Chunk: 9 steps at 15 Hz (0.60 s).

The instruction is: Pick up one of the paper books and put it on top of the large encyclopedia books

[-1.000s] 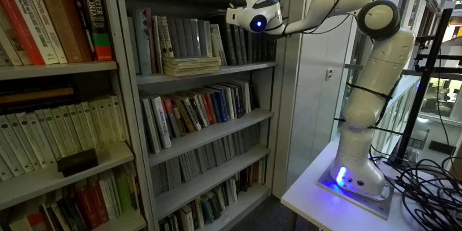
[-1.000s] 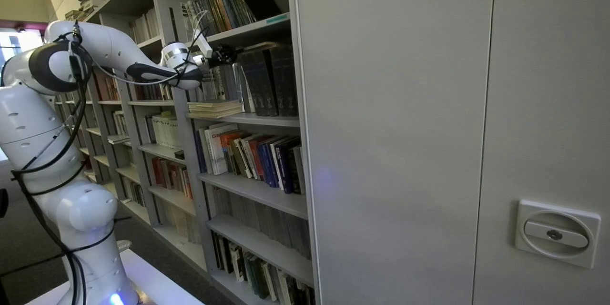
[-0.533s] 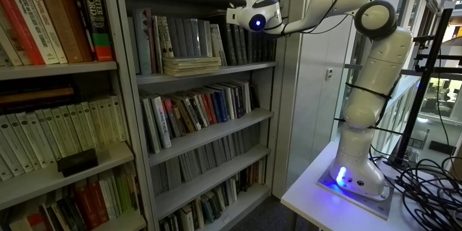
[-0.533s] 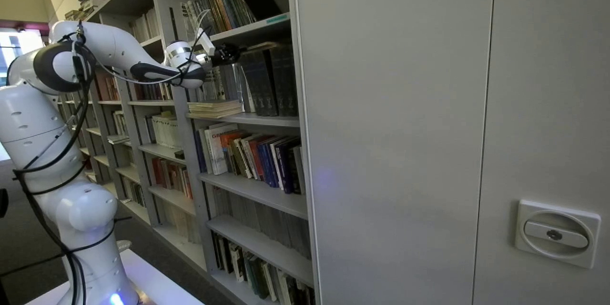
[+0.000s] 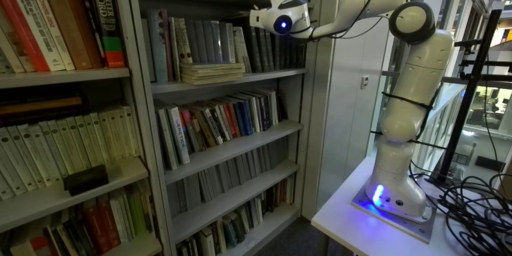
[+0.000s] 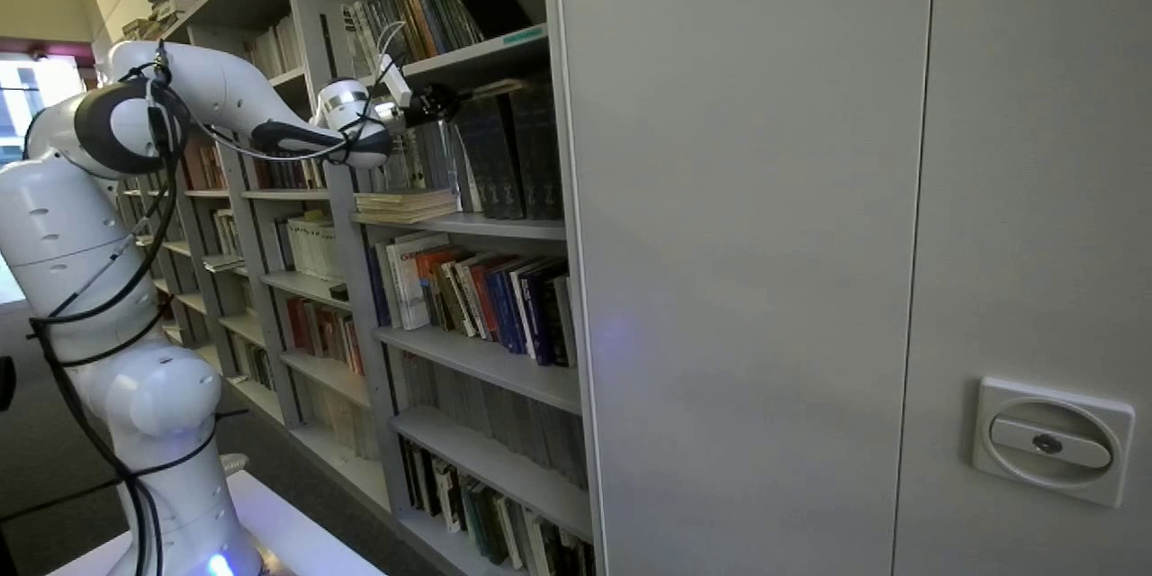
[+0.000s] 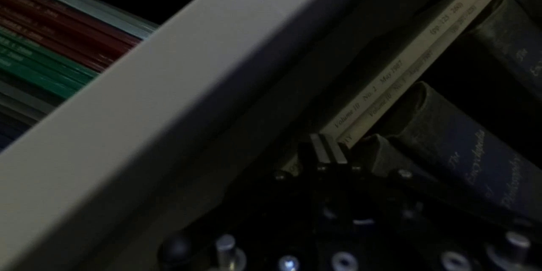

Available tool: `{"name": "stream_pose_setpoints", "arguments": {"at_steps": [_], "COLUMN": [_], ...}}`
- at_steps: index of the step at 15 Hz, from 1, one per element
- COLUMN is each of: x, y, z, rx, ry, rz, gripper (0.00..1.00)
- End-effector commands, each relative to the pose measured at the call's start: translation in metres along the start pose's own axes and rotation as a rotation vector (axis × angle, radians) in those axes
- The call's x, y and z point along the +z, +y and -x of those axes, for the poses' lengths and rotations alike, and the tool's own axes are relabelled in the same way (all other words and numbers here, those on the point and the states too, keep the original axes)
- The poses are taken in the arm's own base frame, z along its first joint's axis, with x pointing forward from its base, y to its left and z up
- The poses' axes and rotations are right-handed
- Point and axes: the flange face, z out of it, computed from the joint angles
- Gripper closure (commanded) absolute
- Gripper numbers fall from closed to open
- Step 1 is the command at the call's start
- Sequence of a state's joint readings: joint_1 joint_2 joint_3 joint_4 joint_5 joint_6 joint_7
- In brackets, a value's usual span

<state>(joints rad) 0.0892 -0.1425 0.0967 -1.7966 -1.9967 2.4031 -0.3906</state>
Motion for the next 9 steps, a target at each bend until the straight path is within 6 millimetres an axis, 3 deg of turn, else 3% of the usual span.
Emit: {"name": "stream_pose_setpoints", "arguments": {"at_steps": [1,9], "x": [0.001,-0.051], "y": [0.001,0.001], "z": [0.011,0.027], "rx": [0.017,0.167], "ry": [0.012,0.163], "rz": [-0.016,-0.059], "gripper": [1.00,1.00]}}
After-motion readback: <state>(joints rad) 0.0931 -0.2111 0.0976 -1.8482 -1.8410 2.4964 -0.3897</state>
